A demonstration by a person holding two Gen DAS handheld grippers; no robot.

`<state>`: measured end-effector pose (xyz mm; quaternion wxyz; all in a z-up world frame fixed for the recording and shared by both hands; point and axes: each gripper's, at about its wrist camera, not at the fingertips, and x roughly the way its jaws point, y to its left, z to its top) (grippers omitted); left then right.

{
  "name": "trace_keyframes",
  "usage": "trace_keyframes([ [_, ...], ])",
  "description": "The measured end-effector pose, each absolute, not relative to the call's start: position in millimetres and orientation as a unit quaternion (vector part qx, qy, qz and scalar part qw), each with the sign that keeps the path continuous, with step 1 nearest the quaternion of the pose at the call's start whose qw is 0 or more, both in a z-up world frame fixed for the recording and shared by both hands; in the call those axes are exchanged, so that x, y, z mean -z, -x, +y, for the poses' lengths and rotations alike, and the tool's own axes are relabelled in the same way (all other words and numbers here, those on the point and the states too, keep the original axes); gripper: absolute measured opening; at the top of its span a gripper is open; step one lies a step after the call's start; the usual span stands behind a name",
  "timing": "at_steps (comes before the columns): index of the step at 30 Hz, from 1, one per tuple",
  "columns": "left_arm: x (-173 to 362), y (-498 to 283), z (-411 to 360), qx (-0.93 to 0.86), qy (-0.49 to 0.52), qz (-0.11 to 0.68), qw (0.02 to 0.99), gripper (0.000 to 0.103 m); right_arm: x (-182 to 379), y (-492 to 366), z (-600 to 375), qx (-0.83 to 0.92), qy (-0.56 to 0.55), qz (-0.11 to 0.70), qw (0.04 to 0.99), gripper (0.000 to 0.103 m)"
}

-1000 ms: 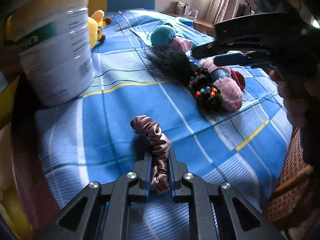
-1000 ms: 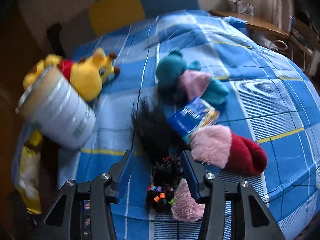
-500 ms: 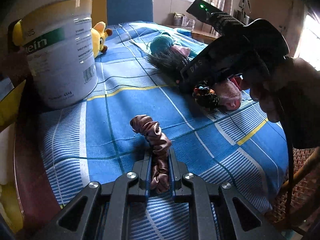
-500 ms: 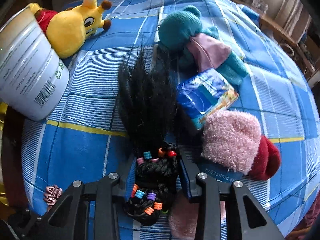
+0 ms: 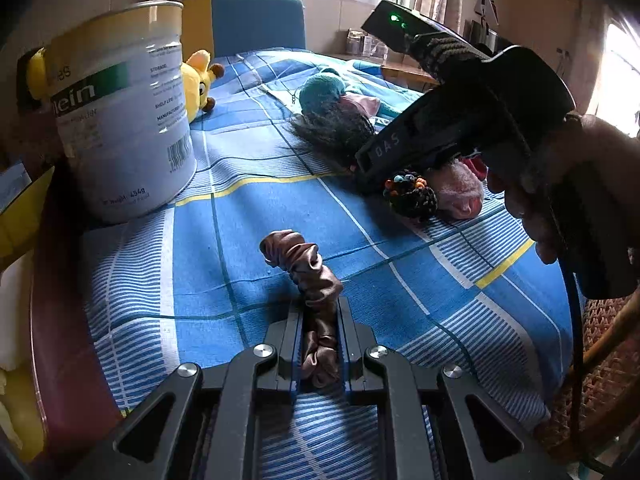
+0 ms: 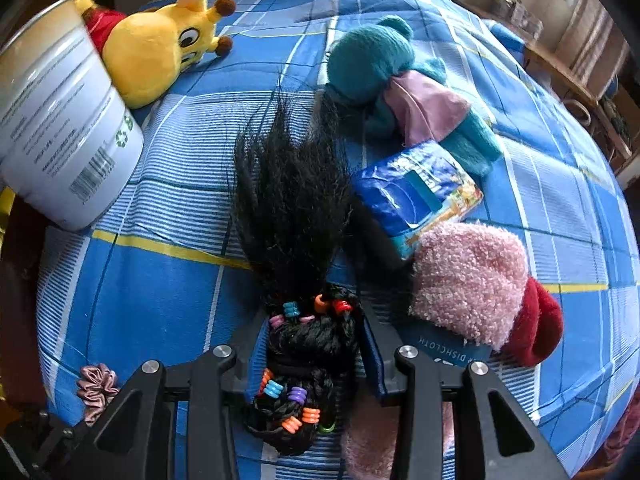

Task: Organize soft objects
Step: 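Carry the brown scrunchie into the gold tray and open the left gripper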

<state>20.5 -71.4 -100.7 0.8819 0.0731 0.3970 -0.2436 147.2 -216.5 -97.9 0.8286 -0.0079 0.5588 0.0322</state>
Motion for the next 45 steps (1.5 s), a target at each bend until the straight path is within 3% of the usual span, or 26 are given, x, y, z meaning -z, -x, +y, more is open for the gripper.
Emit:
trace_keyframes([
  [27,75.9,-4.7,-63.4,0.22,-0.068,0.406,0.884,0.013,100.2,-133.9,-196.8,-0.035,0.05,0.541,0.839,0.04],
  [36,31.0,2.4,-19.9,0.194,-0.003,0.386,0.902,0.013,102.4,-131.1,-191.4,-0.033,0.068,0.536,0.841,0.039],
  [45,10.9,-10.6,79.7,0.08,0.091,0.386,0.914,0.013,103.1,-129.6,-189.9,-0.031,0.074,0.536,0.84,0.039],
])
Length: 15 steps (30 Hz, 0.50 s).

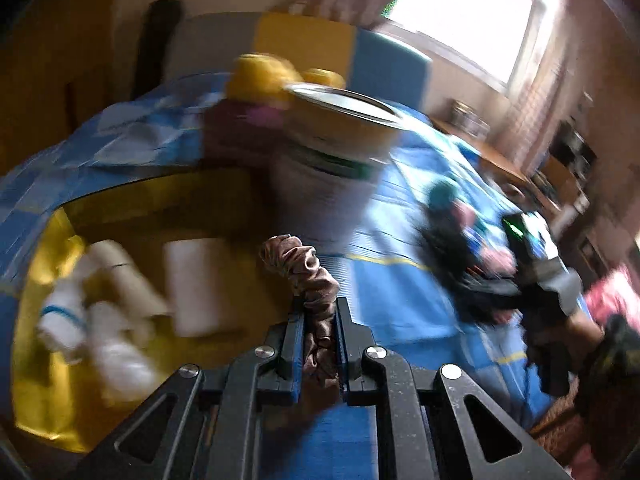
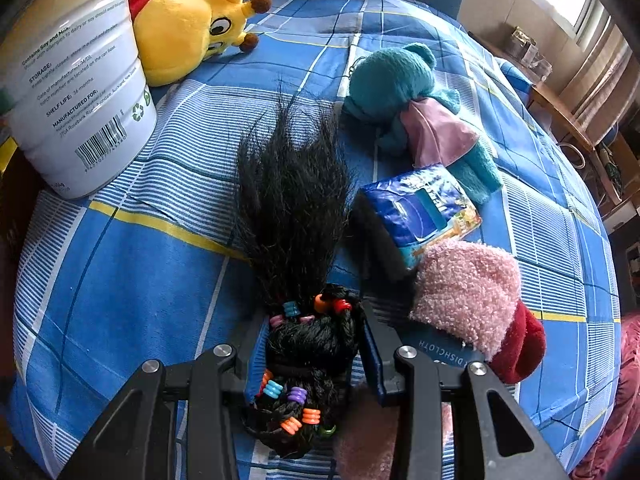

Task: Organize soft objects
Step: 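Carry the brown scrunchie into the gold tray and open the left gripper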

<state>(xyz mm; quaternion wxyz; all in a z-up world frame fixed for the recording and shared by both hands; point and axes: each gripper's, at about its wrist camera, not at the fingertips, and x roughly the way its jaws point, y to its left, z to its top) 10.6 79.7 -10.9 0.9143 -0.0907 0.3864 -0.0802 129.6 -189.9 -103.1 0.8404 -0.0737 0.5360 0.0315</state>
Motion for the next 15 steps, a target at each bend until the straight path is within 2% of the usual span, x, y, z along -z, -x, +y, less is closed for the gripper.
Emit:
trace_keyframes([
  [8,26.1,-32.9,180.3,-0.02,0.198,0.408,0.891,0.013,100.8,-131.3,-190.0,-0.028,0.077,0.536,0.84,0.039],
  [15,53.8,-46.6,227.3,-0.101,0.202,0.44,0.869,0.016,101.0,-130.9,-188.9,-0.028,0.08,0.536,0.84,0.039],
])
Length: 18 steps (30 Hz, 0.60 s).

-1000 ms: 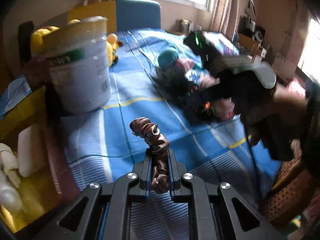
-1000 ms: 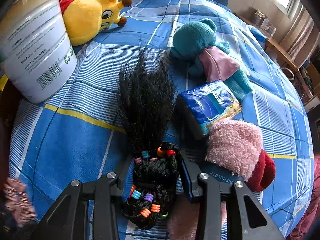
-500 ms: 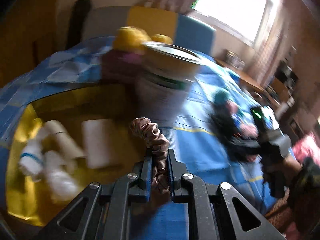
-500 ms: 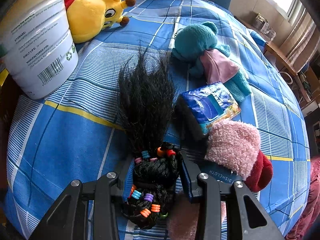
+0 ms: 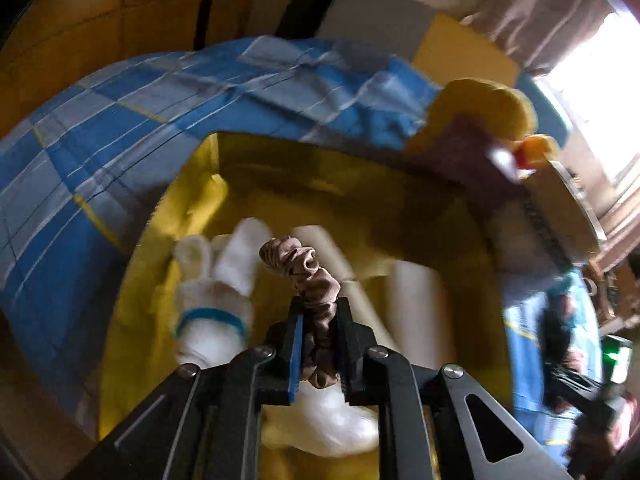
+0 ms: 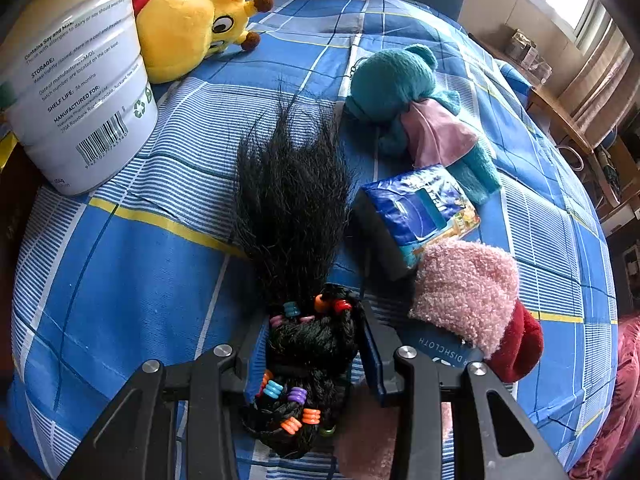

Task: Organize soft objects
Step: 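Carry the brown scrunchie into the gold tray and open the left gripper, then lift the black hair bundle with the right gripper and release it in the tray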

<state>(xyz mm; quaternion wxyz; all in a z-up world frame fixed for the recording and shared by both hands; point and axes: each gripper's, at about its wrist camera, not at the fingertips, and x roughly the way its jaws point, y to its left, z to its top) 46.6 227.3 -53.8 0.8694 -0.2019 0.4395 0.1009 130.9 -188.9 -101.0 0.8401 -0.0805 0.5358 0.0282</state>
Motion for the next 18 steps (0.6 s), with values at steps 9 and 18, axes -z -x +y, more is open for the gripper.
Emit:
trace_keyframes([
  [9,61.6,-36.5,216.1,-0.116,0.135,0.439,0.881,0.037,101.4,-131.7,-188.7,-0.028,0.081,0.535,0.84,0.039],
  [18,38.7,-19.9,200.3,-0.11,0.086,0.404,0.904,0.05,103.0,-129.0,-188.3,-0.026,0.081,0.535,0.841,0.039],
])
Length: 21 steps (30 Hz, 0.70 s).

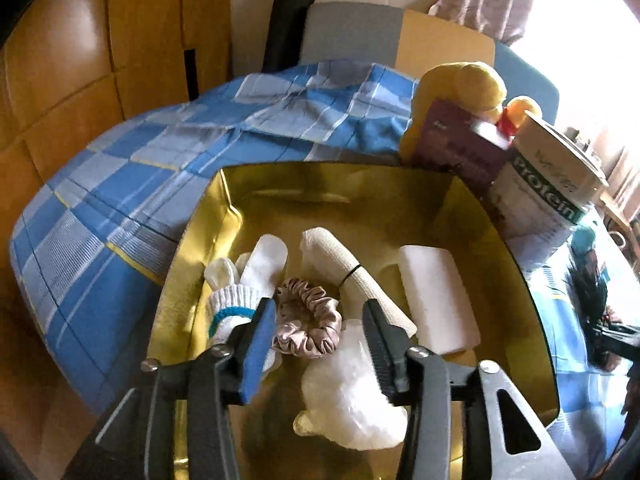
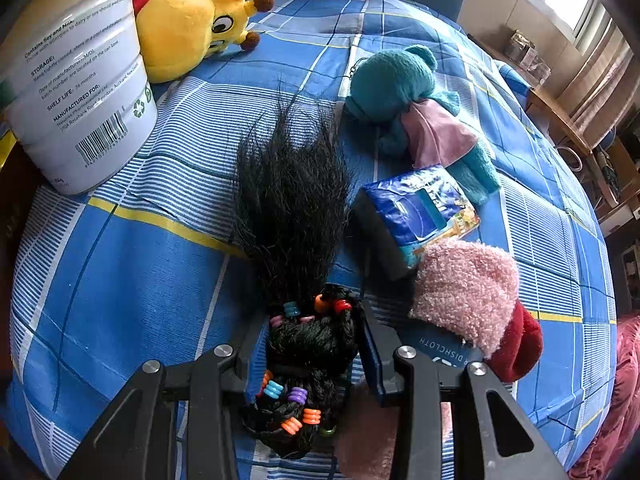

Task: Organize soft objects
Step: 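Lift the black hair bundle with the right gripper and release it in the tray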

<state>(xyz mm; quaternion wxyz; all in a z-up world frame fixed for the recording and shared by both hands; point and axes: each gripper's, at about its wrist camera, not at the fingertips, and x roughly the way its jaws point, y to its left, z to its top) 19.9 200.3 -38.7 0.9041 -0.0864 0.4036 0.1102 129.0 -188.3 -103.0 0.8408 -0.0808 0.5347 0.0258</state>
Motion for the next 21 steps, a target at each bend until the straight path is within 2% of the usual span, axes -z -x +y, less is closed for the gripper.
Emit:
trace_keyframes([
  [5,28.6,-11.0,195.3,-0.1,0.073,0.395,0.91,0.057,101.2,-131.4,-190.2,-0.024,0.07,0.538,0.84,0.036],
  [11,15.2,3.9,178.3,-0.07,0.024,0.374,0.925,0.057,92.1,-140.8,-193.2,-0.028,0.043,0.539,0.841,0.034],
  [21,10.6,17.8,159.7,-0.004,-0.007,0.369,0.929,0.058,29.5,-170.3,-169.2,-0.061,0.034,0.492,0.868,0.034],
])
